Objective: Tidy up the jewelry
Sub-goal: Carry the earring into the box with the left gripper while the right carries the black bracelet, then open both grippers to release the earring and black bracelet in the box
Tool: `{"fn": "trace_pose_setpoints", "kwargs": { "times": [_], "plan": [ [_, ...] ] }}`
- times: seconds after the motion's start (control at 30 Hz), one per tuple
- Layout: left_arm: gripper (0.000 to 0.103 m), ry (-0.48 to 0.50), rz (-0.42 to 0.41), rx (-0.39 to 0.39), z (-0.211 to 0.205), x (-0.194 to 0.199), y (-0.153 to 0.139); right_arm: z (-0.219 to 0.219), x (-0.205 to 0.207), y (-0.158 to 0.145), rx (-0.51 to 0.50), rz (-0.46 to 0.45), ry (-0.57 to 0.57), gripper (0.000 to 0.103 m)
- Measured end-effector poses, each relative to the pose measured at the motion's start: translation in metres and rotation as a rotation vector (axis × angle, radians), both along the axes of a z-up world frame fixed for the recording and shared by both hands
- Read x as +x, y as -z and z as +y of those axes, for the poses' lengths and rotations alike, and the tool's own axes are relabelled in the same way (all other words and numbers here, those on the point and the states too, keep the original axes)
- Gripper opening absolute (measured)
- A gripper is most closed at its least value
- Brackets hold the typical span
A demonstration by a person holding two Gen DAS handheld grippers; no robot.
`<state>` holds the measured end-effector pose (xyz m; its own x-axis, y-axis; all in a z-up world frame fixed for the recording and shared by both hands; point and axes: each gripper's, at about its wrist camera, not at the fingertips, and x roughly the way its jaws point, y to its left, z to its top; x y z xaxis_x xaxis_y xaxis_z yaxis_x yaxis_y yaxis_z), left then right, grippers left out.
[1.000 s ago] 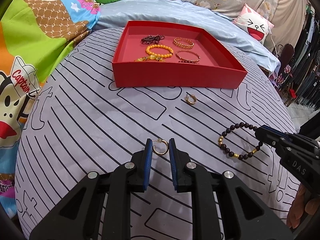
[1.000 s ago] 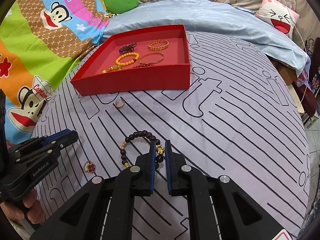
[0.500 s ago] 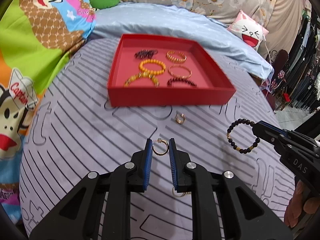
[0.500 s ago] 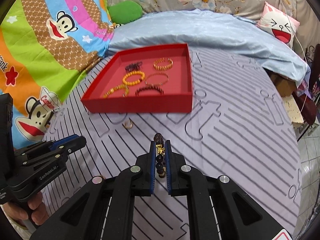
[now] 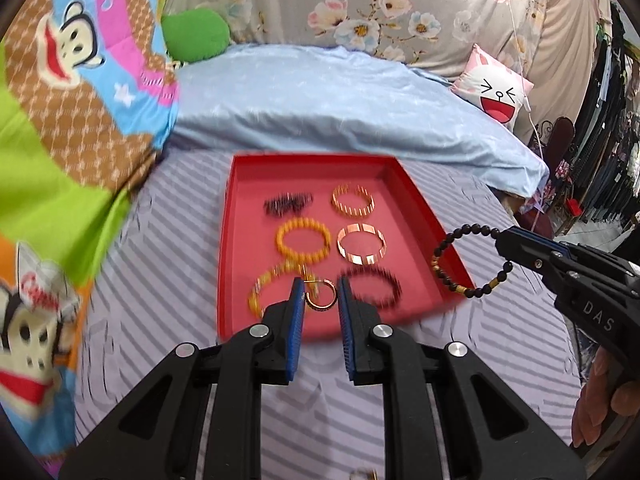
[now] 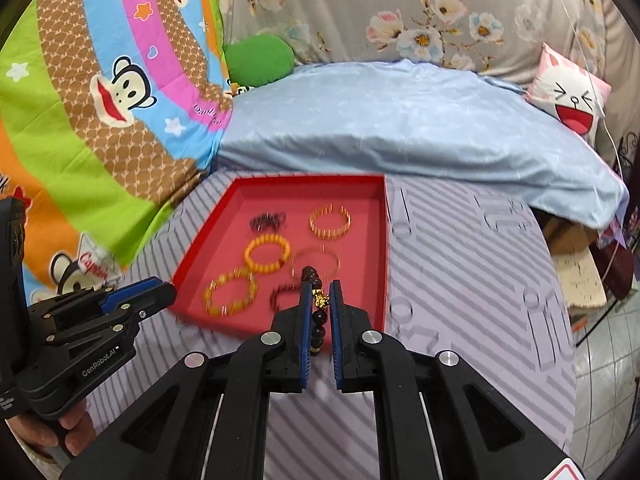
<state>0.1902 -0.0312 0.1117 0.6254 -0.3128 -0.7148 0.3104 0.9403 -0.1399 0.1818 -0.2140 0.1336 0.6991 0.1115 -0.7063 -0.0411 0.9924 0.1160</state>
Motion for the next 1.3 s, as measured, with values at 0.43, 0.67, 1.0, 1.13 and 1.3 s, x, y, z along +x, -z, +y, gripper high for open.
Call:
{"fn": "trace_pose_setpoints", "kwargs": {
  "times": [0.43,0.67,1.0,1.13,1.3],
  "plan": [
    [0.016,-0.007,0.027,0.028,-0.026,0.108,0.019,0.020,0.111,0.035,0.064,0.096,-0.047,0.008],
    [0.016,-0.011,0.091,0.051,-0.033,0.139,0.051,0.018,0.141,0.070,0.045,0.182,-0.021,0.008],
    [0.017,-0.027,0.137,0.056,-0.033,0.147,0.074,0.003,0.141,0.090,0.018,0.213,0.036,0.012],
    [0.026,-0.036,0.123,0.048,-0.031,0.144,0.071,-0.003,0.134,0.084,0.044,0.181,0.049,0.024],
    [0.027,-0.051,0.113,0.042,-0.028,0.142,0.066,-0.004,0.122,0.073,0.034,0.149,0.050,0.024]
  ]
}}
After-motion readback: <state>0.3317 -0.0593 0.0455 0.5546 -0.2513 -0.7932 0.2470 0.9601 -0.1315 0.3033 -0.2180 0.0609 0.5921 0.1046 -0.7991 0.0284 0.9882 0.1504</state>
